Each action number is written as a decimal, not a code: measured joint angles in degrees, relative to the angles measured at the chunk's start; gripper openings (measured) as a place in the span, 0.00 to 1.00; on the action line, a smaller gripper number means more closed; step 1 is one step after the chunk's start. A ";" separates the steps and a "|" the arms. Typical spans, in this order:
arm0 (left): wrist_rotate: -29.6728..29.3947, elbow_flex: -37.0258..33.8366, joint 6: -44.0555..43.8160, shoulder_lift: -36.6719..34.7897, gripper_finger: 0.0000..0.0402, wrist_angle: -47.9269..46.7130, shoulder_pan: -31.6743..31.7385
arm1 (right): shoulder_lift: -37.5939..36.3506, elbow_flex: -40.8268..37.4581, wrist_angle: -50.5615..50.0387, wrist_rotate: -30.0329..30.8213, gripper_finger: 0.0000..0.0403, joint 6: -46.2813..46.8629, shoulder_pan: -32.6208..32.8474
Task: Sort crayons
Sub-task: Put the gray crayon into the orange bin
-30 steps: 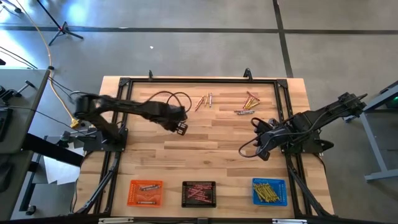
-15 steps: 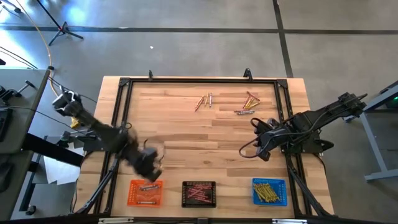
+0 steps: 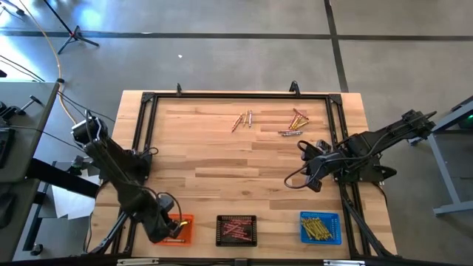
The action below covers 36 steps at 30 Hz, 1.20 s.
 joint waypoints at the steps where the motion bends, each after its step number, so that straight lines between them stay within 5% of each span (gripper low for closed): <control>1: 0.00 0.00 -0.02 0.02 0.08 0.12 0.10 | 0.00 0.00 0.22 0.00 0.26 0.09 0.00; 16: -0.46 0.04 8.38 -1.68 0.24 9.11 5.74 | 0.00 0.00 0.60 -0.34 0.26 -3.80 -0.20; 24: -2.70 0.20 37.10 -3.60 0.22 17.66 24.65 | 0.00 0.00 3.38 -0.02 0.26 -6.50 -3.93; 31: -9.52 0.18 64.38 -3.56 0.22 22.82 49.48 | 0.00 0.00 5.33 0.00 0.26 -6.45 -8.58; 36: -4.57 0.17 80.83 -1.38 0.22 38.67 64.46 | 0.00 0.00 6.38 2.56 0.26 -6.46 -11.46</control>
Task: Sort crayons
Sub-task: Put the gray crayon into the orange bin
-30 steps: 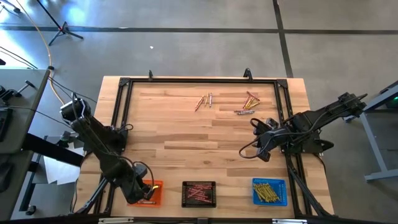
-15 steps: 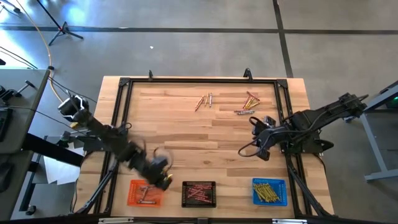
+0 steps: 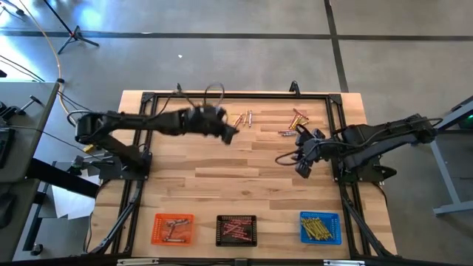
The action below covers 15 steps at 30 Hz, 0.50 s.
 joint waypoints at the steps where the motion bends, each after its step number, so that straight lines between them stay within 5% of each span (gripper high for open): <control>1: 2.05 -0.06 1.97 1.03 0.22 3.03 2.08 | 0.00 0.00 0.21 0.52 0.26 -0.01 -0.62; 5: 6.08 2.73 7.80 7.45 0.22 5.88 6.93 | 0.00 0.00 1.02 0.92 0.26 -0.01 -3.60; 15: 1.22 24.10 16.90 27.02 0.22 -11.95 10.35 | 0.01 0.00 0.98 0.83 0.26 -0.01 -11.59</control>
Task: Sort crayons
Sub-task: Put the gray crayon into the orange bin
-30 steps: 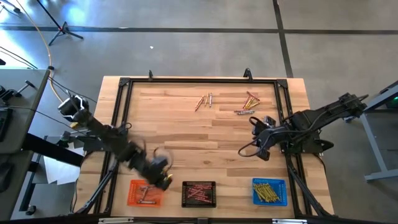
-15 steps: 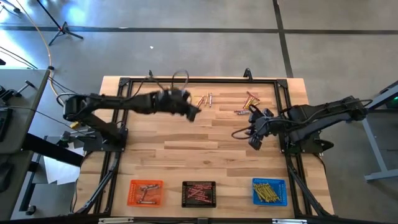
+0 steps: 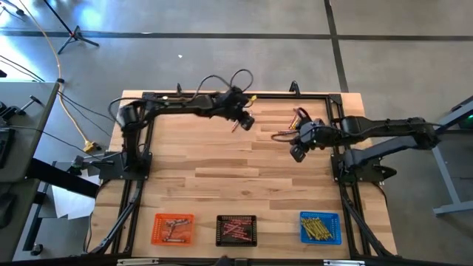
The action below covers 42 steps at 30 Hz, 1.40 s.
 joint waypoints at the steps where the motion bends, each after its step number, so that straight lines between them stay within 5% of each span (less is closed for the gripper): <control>1: -0.64 2.51 1.04 1.78 0.22 -2.34 0.27 | -0.01 0.00 0.00 0.00 0.26 0.00 -0.74; 6: -5.57 13.88 3.98 9.58 0.22 -14.72 1.37 | -0.01 0.00 -0.15 -0.87 0.26 0.00 -3.93; 13: -8.76 21.18 0.12 15.80 0.22 -17.16 1.78 | -0.01 0.00 -3.68 -1.07 0.26 -4.43 -6.92; 21: -12.25 21.77 -9.89 18.77 0.22 -18.03 0.92 | -0.01 0.00 -9.22 -1.14 0.26 -5.84 -10.51; 31: -8.04 21.77 -15.48 18.60 0.22 -18.60 -0.15 | -0.01 0.00 -11.30 -0.74 0.26 -13.26 -12.11; 42: -9.71 21.77 -21.42 18.60 0.22 -19.26 -1.72 | -0.01 0.00 -16.16 -0.58 0.26 -16.73 -12.11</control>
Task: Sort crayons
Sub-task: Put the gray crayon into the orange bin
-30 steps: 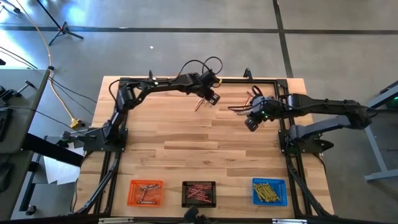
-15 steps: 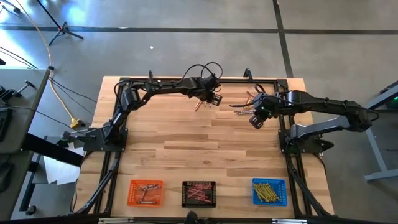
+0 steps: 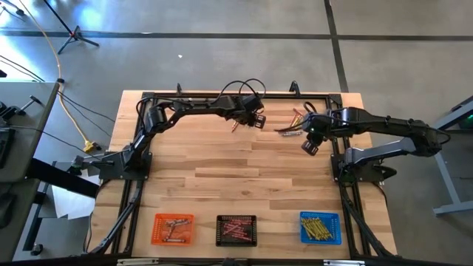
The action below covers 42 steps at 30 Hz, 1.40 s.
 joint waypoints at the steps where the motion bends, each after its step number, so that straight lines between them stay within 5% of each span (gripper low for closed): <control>1: -0.05 0.00 -0.88 0.00 0.22 -0.04 0.00 | 0.00 0.00 -0.33 0.01 0.26 -0.23 0.00; 42: -0.82 0.96 -13.31 3.32 0.22 -0.21 -0.74 | -0.02 0.00 -2.64 0.08 0.26 -12.87 0.02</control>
